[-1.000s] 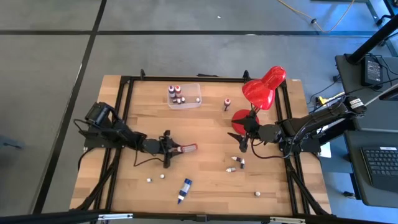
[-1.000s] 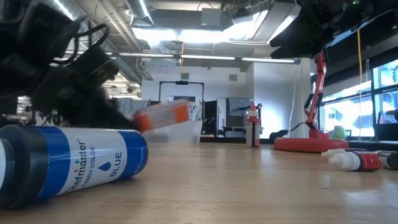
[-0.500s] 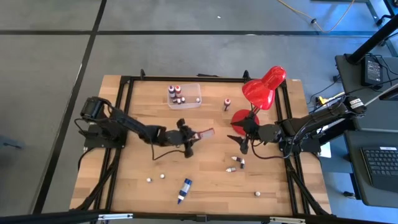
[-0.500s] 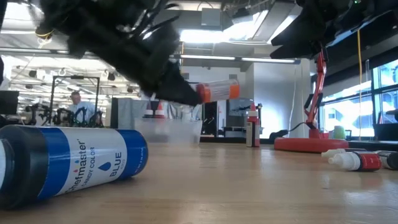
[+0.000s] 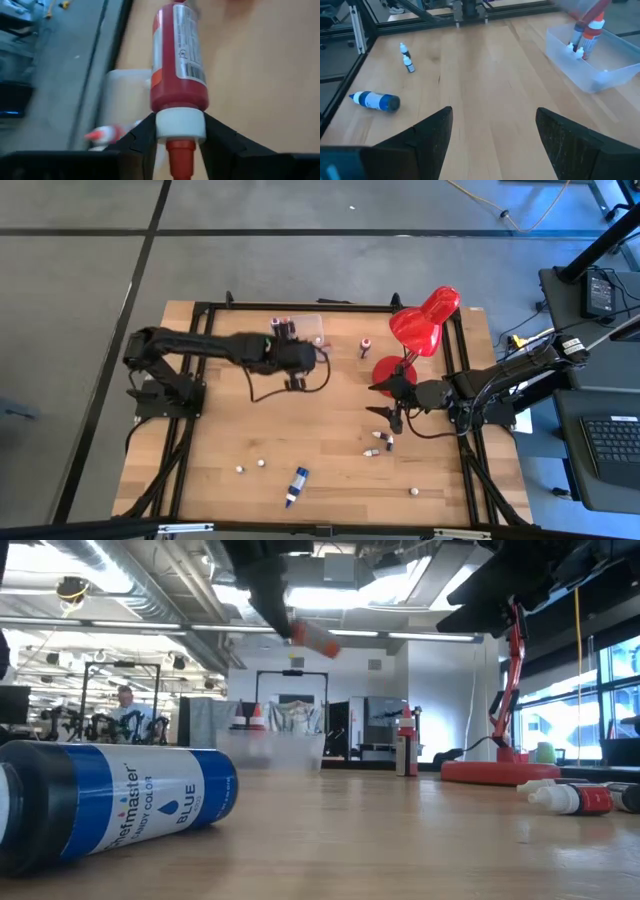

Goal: Pick & Place food coloring
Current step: Put the large orange food coloring bottle into the transparent bin, then put the top small black food coloring bottle into the transparent bin

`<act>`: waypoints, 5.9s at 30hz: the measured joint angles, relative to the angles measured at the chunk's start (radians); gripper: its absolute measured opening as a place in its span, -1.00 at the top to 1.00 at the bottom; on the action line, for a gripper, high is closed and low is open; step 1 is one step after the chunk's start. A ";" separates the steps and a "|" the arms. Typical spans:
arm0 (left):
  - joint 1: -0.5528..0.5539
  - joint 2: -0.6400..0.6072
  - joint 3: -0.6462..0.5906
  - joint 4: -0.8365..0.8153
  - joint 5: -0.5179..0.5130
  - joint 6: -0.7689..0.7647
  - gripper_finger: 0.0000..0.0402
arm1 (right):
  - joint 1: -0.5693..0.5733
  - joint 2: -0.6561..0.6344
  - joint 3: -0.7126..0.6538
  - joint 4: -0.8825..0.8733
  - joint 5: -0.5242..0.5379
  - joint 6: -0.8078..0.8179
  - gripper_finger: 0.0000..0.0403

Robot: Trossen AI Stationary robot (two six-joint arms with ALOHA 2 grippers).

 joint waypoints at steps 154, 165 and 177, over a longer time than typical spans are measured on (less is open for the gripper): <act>0.173 -0.118 0.129 0.253 1.001 0.091 -0.06 | 0.000 0.000 0.000 -0.014 -0.001 0.054 -0.44; -0.191 -0.172 -0.127 0.290 0.584 -0.627 -0.08 | 0.000 0.000 0.000 -0.033 -0.103 0.009 -0.44; -0.511 -0.083 -0.237 0.148 0.333 -1.437 -0.07 | -0.001 0.000 0.000 -0.037 -0.096 -0.004 -0.44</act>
